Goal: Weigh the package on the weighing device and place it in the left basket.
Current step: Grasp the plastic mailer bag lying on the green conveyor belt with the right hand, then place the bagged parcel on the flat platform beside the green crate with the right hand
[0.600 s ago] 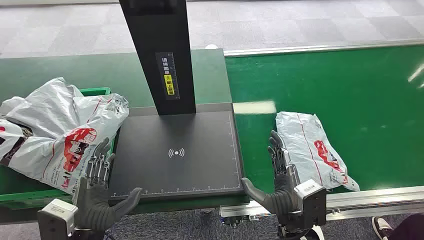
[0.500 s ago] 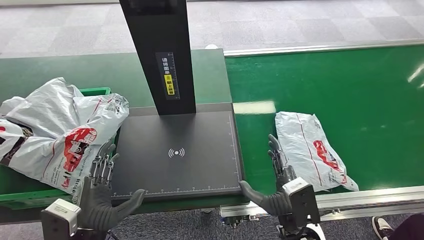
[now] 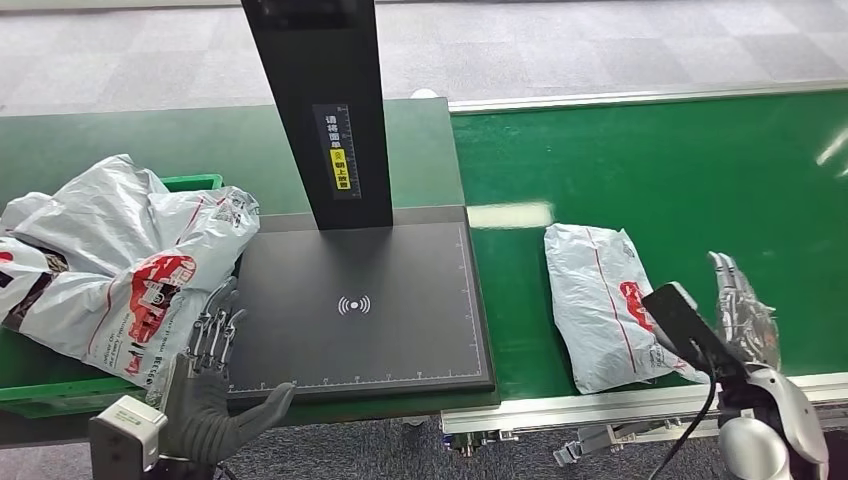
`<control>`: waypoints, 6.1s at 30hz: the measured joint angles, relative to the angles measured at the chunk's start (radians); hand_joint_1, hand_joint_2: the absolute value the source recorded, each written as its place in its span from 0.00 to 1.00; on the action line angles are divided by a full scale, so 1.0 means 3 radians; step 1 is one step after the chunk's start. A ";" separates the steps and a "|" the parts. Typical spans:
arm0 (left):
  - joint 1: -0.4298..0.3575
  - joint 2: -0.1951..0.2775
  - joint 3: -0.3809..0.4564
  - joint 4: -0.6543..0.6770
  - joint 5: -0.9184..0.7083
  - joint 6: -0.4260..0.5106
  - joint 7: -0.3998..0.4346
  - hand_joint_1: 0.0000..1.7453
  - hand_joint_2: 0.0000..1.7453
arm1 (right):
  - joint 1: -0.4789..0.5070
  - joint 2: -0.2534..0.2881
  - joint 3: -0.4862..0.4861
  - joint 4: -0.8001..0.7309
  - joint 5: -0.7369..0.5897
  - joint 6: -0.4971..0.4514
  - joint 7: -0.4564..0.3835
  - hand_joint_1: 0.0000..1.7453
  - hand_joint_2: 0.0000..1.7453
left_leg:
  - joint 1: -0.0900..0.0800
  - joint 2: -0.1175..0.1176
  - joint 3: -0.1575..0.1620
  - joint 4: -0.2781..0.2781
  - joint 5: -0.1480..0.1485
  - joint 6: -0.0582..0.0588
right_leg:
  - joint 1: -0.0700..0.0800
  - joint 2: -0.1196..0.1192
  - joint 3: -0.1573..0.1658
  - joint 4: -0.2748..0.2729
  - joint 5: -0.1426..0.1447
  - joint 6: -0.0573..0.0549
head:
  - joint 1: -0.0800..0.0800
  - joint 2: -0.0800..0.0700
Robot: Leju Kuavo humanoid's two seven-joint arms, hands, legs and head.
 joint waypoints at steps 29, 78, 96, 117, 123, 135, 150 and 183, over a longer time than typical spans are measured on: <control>0.0282 -0.0155 0.0163 -0.0188 -0.0039 0.0291 -0.0054 0.00 1.00 | -0.1893 -0.0923 0.0265 0.2414 0.0377 0.0006 -0.0053 0.00 1.00 | 0.0001 -0.0015 -0.0010 -0.0001 0.0006 0.0005 | 0.0001 -0.0015 -0.0003 0.0001 0.0002 0.0003 | 0.0000 0.0000; 0.0172 -0.0188 0.0360 -0.0189 -0.0107 0.0196 -0.0042 0.00 1.00 | -0.2226 -0.0435 0.1630 0.3071 -0.0453 0.0450 -0.0384 0.00 1.00 | 0.0001 -0.0016 -0.0010 -0.0001 0.0007 0.0004 | 0.0001 -0.0015 -0.0004 0.0001 0.0001 0.0002 | -0.0001 0.0000; 0.0061 -0.0196 0.0364 -0.0114 -0.0104 0.0065 -0.0002 0.00 1.00 | -0.1879 -0.0386 0.1897 0.3036 -0.0693 0.0849 -0.0289 0.00 1.00 | 0.0001 -0.0016 -0.0007 -0.0001 0.0007 0.0004 | 0.0001 -0.0015 -0.0004 0.0001 0.0001 0.0002 | -0.0001 0.0000; 0.0021 -0.0196 0.0364 -0.0072 -0.0119 0.0005 0.0039 0.00 1.00 | -0.1445 -0.0516 0.2079 0.2572 -0.0695 0.1026 -0.0238 0.89 1.00 | 0.0003 -0.0013 0.0013 -0.0001 0.0006 0.0004 | 0.0003 -0.0013 0.0014 -0.0001 0.0000 0.0002 | 0.0000 0.0000; 0.0018 -0.0196 0.0364 -0.0072 -0.0108 -0.0004 0.0040 0.00 1.00 | -0.1285 -0.0570 0.2071 0.2373 -0.0772 0.1048 -0.0198 0.88 1.00 | 0.0003 -0.0014 0.0015 -0.0001 0.0005 0.0004 | 0.0003 -0.0014 0.0017 -0.0001 -0.0001 0.0002 | 0.0000 0.0000; 0.0092 -0.0196 0.0364 -0.0094 -0.0117 0.0036 0.0039 0.00 1.00 | -0.1077 -0.0558 0.1848 0.2058 -0.0870 0.0672 -0.0173 0.99 1.00 | 0.0002 -0.0015 0.0003 -0.0001 0.0005 0.0004 | 0.0002 -0.0015 0.0010 -0.0001 -0.0002 0.0003 | -0.0001 0.0000; 0.0173 -0.0234 0.0375 -0.0197 -0.0166 0.0076 0.0044 0.00 1.00 | -0.0877 -0.0444 0.0759 0.1512 -0.1017 -0.0102 -0.0074 0.98 1.00 | 0.0001 -0.0021 -0.0007 -0.0001 0.0005 0.0004 | 0.0001 -0.0019 0.0001 -0.0001 -0.0002 0.0003 | 0.0000 0.0000; 0.0195 -0.0276 0.0396 -0.0164 -0.0158 0.0143 -0.0144 0.00 1.00 | -0.0062 0.0067 0.1120 -0.0891 -0.1408 -0.0639 -0.1328 1.00 1.00 | 0.0002 -0.0020 -0.0009 -0.0005 0.0005 0.0002 | 0.0001 -0.0019 -0.0004 0.0000 -0.0005 0.0000 | 0.0000 0.0000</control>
